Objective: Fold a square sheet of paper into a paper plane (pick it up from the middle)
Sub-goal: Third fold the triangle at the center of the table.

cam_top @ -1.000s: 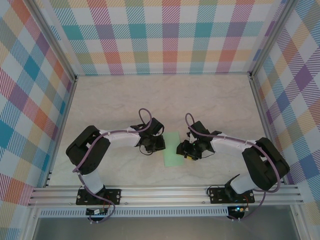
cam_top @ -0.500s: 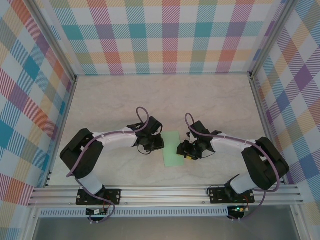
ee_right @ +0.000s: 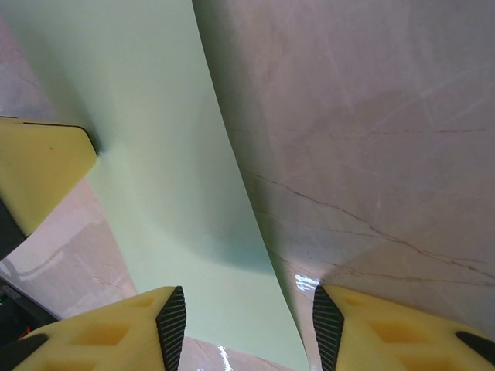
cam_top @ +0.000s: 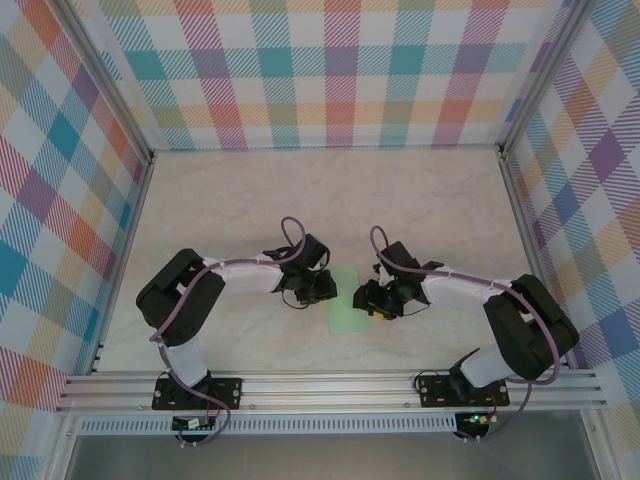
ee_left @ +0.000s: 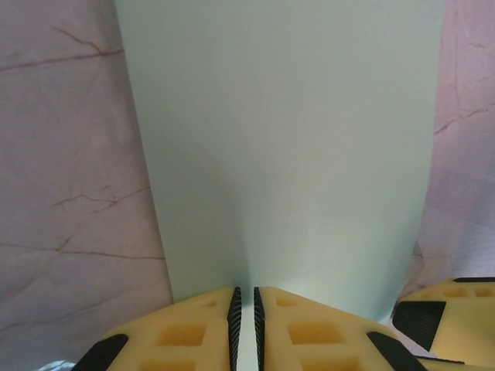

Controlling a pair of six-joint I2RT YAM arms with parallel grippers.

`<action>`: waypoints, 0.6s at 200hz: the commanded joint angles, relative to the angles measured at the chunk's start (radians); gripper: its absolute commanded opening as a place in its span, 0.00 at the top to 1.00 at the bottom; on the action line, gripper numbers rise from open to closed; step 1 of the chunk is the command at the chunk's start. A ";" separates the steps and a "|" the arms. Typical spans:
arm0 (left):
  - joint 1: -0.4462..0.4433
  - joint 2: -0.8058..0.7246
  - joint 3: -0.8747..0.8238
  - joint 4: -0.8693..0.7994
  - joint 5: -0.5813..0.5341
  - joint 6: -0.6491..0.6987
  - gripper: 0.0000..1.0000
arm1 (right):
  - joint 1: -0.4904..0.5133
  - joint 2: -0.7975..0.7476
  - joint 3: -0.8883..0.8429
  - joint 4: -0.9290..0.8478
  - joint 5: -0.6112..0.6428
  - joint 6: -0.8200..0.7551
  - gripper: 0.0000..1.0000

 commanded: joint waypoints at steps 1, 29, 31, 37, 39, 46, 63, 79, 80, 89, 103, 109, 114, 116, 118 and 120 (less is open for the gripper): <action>-0.001 -0.009 -0.030 -0.044 -0.037 0.002 0.84 | -0.007 -0.016 0.003 0.015 -0.024 -0.030 0.50; 0.000 -0.020 -0.043 -0.044 -0.037 0.010 0.84 | -0.007 -0.002 0.006 0.042 -0.064 -0.045 0.50; 0.000 -0.021 -0.045 -0.043 -0.037 0.009 0.84 | -0.007 -0.002 0.006 0.045 -0.066 -0.047 0.50; 0.000 -0.020 -0.046 -0.040 -0.034 0.012 0.84 | -0.007 0.000 0.005 0.054 -0.071 -0.049 0.50; 0.000 -0.018 -0.047 -0.040 -0.033 0.013 0.84 | -0.007 0.001 0.006 0.054 -0.071 -0.050 0.49; 0.000 -0.017 -0.045 -0.044 -0.031 0.017 0.84 | -0.007 0.003 0.010 0.052 -0.065 -0.054 0.50; 0.000 -0.015 -0.052 -0.044 -0.033 0.020 0.84 | -0.008 0.005 0.014 0.054 -0.053 -0.064 0.50; 0.000 -0.018 -0.058 -0.041 -0.034 0.018 0.84 | -0.012 0.002 0.021 0.044 -0.020 -0.075 0.50; 0.000 -0.017 -0.057 -0.041 -0.034 0.018 0.84 | -0.012 0.001 0.020 0.045 -0.017 -0.075 0.50; 0.000 -0.017 -0.055 -0.044 -0.036 0.018 0.84 | -0.021 -0.005 0.020 0.049 -0.004 -0.080 0.49; 0.000 -0.019 -0.055 -0.046 -0.037 0.019 0.84 | -0.036 0.002 0.032 0.060 -0.024 -0.095 0.49; 0.000 -0.020 -0.055 -0.046 -0.039 0.019 0.84 | -0.039 0.012 0.044 0.058 -0.028 -0.106 0.49; 0.000 -0.020 -0.055 -0.047 -0.039 0.019 0.84 | -0.039 0.019 0.051 0.051 -0.026 -0.112 0.49; 0.000 -0.020 -0.055 -0.047 -0.039 0.019 0.84 | -0.039 0.021 0.055 0.048 -0.025 -0.114 0.49; 0.000 -0.018 -0.054 -0.048 -0.040 0.019 0.84 | -0.039 0.023 0.057 0.048 -0.026 -0.117 0.49; 0.001 -0.018 -0.054 -0.049 -0.039 0.019 0.84 | -0.038 0.026 0.059 0.049 -0.027 -0.119 0.49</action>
